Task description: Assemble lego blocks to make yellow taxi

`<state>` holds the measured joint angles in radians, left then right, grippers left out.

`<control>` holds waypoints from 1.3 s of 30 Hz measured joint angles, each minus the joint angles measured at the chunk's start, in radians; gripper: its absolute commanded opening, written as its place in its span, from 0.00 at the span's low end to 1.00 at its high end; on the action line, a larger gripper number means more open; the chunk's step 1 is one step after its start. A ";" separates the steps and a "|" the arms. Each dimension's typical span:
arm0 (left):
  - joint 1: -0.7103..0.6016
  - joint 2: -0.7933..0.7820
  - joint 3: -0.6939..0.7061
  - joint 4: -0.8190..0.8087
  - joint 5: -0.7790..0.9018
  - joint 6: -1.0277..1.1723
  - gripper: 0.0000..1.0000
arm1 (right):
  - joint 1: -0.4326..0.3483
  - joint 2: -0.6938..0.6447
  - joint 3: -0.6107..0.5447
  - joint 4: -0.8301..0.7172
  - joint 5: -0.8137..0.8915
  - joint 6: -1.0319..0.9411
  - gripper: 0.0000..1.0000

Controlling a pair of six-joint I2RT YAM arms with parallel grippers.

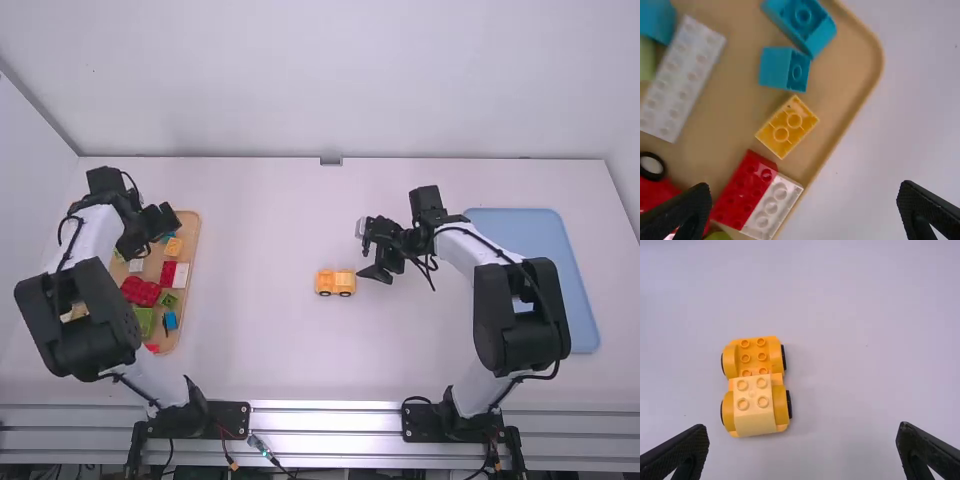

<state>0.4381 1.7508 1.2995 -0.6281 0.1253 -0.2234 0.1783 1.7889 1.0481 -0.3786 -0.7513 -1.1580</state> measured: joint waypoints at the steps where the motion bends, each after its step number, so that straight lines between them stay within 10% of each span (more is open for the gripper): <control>1: -0.005 0.003 0.019 -0.011 -0.011 0.018 0.99 | 0.000 0.000 0.000 0.003 0.003 0.002 0.99; 13: -0.045 0.168 0.160 -0.187 -0.150 0.409 0.97 | 0.000 0.000 0.000 0.010 0.021 0.008 0.99; 19: -0.042 0.230 0.140 -0.080 -0.164 0.574 0.58 | 0.000 0.000 0.000 0.010 0.022 0.013 0.99; 39: -0.042 0.230 -0.069 0.196 -0.164 0.636 0.55 | 0.000 0.000 0.000 0.010 0.022 0.014 0.99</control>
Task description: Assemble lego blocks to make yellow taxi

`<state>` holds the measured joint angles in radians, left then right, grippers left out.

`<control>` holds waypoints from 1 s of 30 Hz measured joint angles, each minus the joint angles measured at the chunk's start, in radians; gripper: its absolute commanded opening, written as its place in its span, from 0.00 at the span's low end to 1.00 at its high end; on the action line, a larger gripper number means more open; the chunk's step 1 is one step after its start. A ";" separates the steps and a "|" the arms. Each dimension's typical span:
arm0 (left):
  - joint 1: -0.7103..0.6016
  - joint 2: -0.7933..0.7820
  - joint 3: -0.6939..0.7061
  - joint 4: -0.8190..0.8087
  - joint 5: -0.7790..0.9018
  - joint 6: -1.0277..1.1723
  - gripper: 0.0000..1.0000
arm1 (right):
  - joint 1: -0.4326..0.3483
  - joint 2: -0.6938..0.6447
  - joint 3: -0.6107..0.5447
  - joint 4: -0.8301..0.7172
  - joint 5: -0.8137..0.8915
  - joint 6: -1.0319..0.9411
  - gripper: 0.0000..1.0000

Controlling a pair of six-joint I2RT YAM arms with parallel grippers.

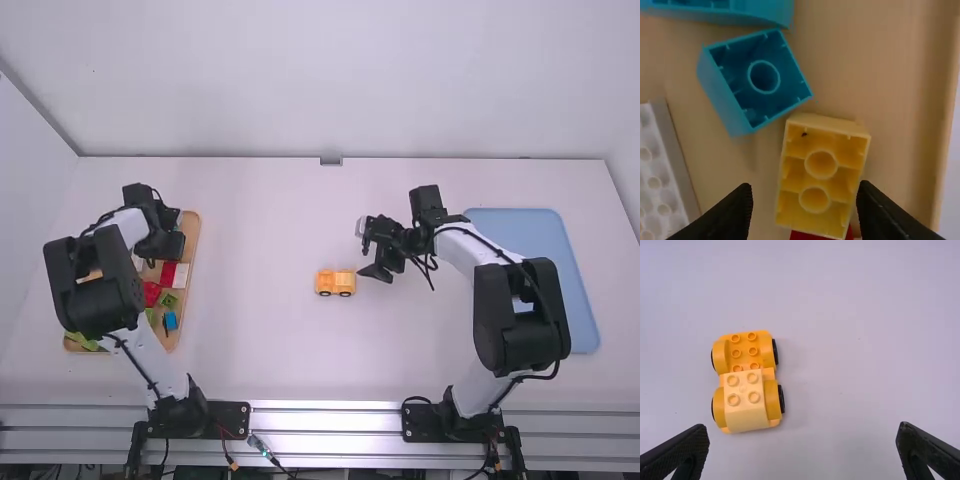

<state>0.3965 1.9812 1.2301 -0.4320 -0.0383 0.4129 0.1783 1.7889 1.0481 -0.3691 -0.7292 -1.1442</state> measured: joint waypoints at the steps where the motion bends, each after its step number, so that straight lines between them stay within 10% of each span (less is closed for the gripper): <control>1: 0.000 0.000 -0.008 0.023 0.001 0.006 0.50 | 0.000 0.000 0.000 -0.001 0.000 -0.001 0.99; 19: -0.002 0.000 -0.029 0.086 0.038 0.012 0.06 | 0.000 0.000 0.000 0.011 0.000 0.000 0.99; 30: -0.005 -0.116 -0.040 0.083 0.226 -0.005 0.04 | 0.000 0.000 0.000 0.210 -0.097 0.112 0.99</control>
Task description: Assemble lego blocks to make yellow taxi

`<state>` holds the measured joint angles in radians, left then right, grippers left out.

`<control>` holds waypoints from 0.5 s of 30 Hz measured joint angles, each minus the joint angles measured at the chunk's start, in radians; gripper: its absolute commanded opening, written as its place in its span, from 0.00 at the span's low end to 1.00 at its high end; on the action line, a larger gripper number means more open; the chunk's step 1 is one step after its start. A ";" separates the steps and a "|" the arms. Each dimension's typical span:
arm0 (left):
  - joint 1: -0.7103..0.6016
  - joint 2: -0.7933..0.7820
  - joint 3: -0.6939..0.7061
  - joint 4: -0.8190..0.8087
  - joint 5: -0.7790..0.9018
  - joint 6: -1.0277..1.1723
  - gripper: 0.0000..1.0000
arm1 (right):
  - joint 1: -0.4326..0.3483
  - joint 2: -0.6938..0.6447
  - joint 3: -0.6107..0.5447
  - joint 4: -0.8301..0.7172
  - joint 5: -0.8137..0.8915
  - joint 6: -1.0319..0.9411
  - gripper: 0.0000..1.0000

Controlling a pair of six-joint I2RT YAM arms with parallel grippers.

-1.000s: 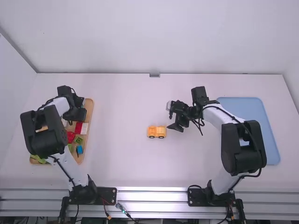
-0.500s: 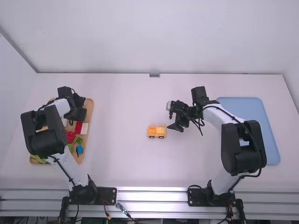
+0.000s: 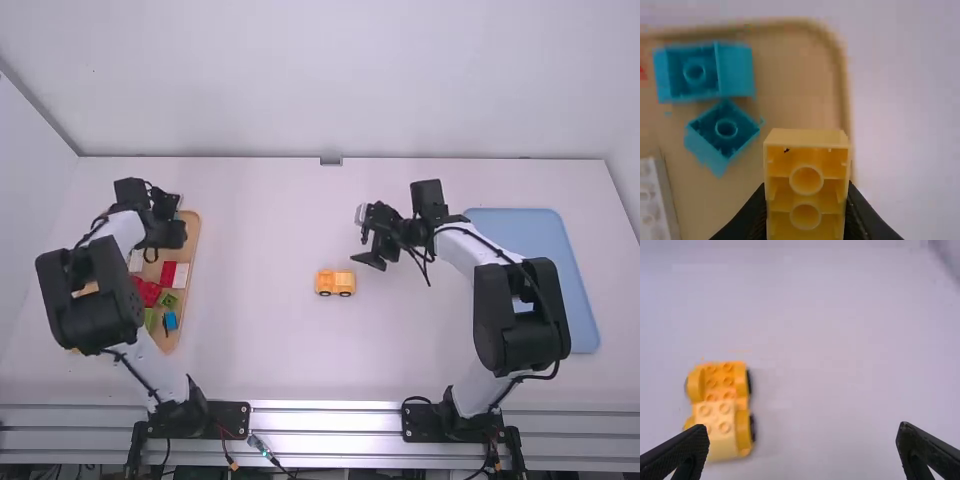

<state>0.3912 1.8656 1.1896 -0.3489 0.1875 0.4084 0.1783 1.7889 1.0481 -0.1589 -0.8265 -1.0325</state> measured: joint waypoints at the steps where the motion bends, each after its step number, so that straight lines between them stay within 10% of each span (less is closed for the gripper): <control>1: -0.002 -0.025 -0.002 0.004 0.030 0.009 0.05 | 0.000 0.000 0.000 0.036 -0.019 0.037 0.99; 15: -0.234 -0.271 -0.324 0.624 0.715 0.111 0.07 | 0.058 0.000 0.000 0.486 -0.377 0.478 0.99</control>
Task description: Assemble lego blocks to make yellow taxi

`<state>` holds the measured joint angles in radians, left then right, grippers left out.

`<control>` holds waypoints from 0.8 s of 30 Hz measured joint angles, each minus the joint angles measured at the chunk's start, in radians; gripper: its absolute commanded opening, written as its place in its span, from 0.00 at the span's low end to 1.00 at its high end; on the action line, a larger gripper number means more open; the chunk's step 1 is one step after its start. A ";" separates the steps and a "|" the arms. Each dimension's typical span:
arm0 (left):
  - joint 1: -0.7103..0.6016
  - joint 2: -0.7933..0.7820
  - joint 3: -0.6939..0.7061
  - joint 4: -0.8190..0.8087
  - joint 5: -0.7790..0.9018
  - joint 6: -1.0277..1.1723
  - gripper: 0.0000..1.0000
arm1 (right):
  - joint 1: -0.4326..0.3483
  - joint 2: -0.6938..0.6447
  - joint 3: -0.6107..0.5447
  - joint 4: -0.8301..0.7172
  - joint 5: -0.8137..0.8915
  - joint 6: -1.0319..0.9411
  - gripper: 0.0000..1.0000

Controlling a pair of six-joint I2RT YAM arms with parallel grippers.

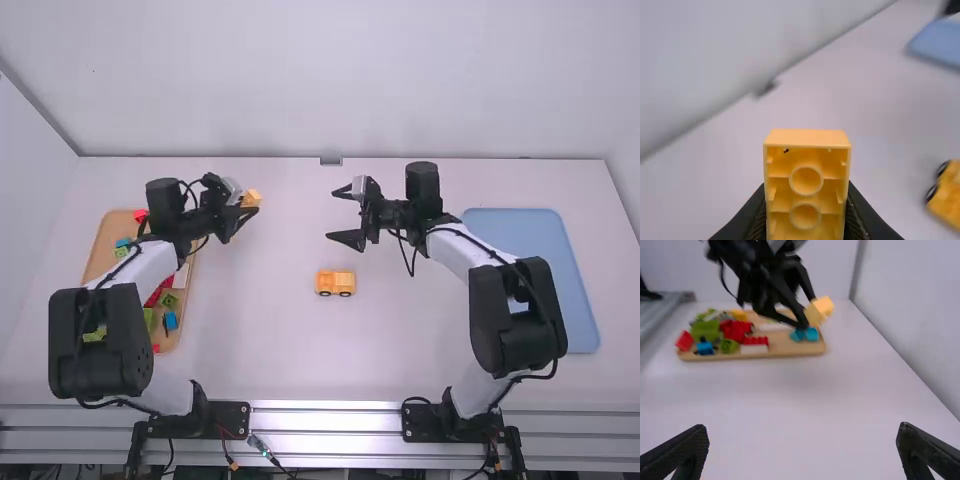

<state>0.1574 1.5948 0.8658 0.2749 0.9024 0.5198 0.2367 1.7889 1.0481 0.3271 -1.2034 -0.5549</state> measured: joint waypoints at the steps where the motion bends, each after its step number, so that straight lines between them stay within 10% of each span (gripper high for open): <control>1: -0.015 0.000 -0.014 0.048 0.034 -0.006 0.07 | 0.006 0.000 0.000 0.016 -0.014 0.013 0.99; 10: -0.251 0.000 -0.142 0.558 0.272 -0.219 0.05 | 0.084 0.000 0.000 0.276 -0.180 0.245 1.00; 17: -0.306 0.000 -0.145 0.620 0.300 -0.342 0.02 | 0.080 0.000 0.000 0.369 -0.251 0.375 0.63; 24: -0.306 0.000 -0.145 0.711 0.303 -0.450 0.06 | 0.074 0.000 0.000 0.378 -0.281 0.397 0.52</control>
<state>-0.1486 1.5944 0.7212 0.9859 1.2049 0.0696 0.3111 1.7889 1.0481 0.7055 -1.4845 -0.1577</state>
